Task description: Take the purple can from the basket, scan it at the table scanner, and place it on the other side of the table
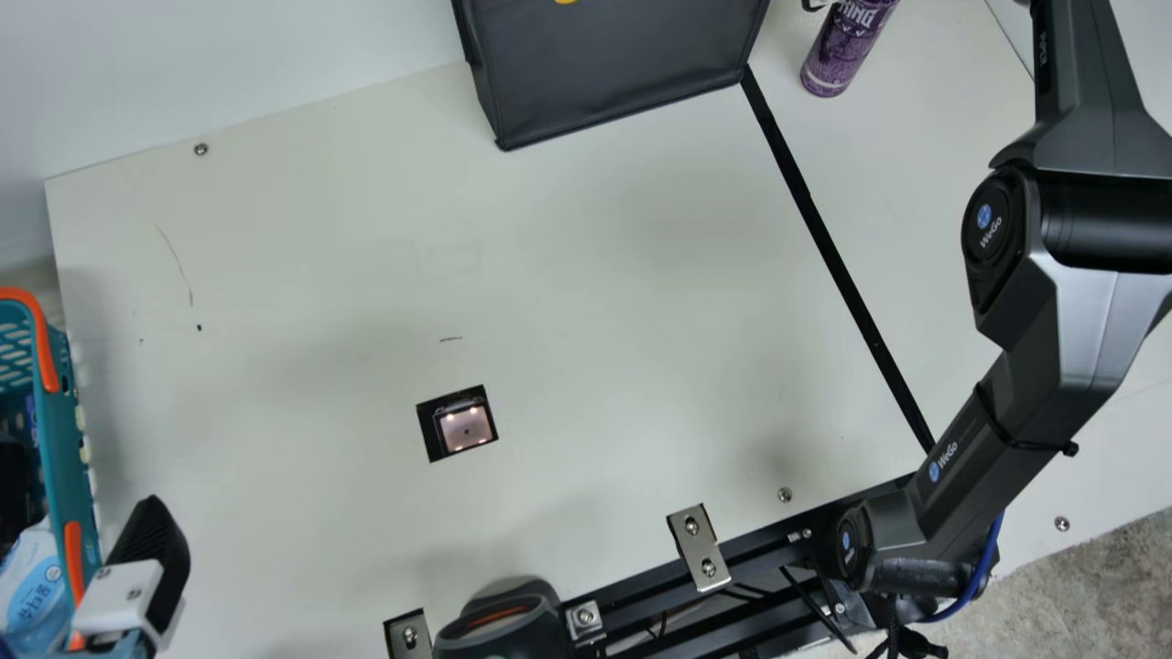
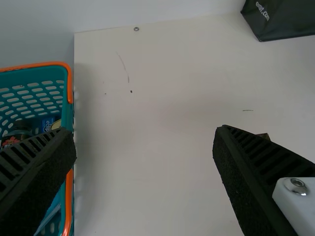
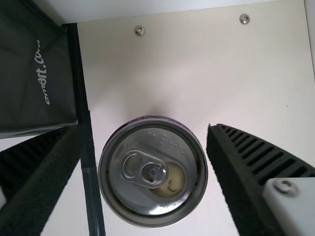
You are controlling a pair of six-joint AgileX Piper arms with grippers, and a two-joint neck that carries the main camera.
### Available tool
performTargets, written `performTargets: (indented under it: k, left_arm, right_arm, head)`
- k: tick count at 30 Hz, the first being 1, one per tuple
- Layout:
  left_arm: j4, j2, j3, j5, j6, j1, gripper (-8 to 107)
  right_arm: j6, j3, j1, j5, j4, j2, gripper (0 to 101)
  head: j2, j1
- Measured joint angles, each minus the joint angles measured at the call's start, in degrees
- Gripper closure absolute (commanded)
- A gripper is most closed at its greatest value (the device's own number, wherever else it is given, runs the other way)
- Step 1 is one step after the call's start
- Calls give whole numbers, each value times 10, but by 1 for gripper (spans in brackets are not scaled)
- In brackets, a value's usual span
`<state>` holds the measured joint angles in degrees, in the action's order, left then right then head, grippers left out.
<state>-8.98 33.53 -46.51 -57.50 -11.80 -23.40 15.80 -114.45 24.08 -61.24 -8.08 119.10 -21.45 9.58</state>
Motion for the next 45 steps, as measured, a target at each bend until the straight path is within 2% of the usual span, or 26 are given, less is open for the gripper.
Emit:
performTargets:
  k: [7,14,22,29,35,39,45]
  left_arm:
    - [0,0,0,0,0,0,9]
    - [0,0,0,0,0,0,9]
    - [0,0,0,0,0,0,9]
    - [0,0,0,0,0,0,9]
    - [0,0,0,0,0,0,9]
    - [5,3,-3,-4,4,4,9]
    - [33,32,-63,-37,35,62,9]
  right_arm:
    - [-14,13,0,17,7,-29,6]
    - [-31,48,1,36,8,-83,6]
    - [-57,132,1,63,4,-176,6]
    - [-81,238,-5,84,4,-283,6]
    - [-94,324,-8,83,10,-370,6]
    - [-96,341,-11,83,13,-391,6]
    - [-106,358,-52,55,24,-449,6]
  head:
    - [0,0]
    - [0,0]
    - [0,0]
    - [0,0]
    - [0,0]
    - [1,0]
    - [66,0]
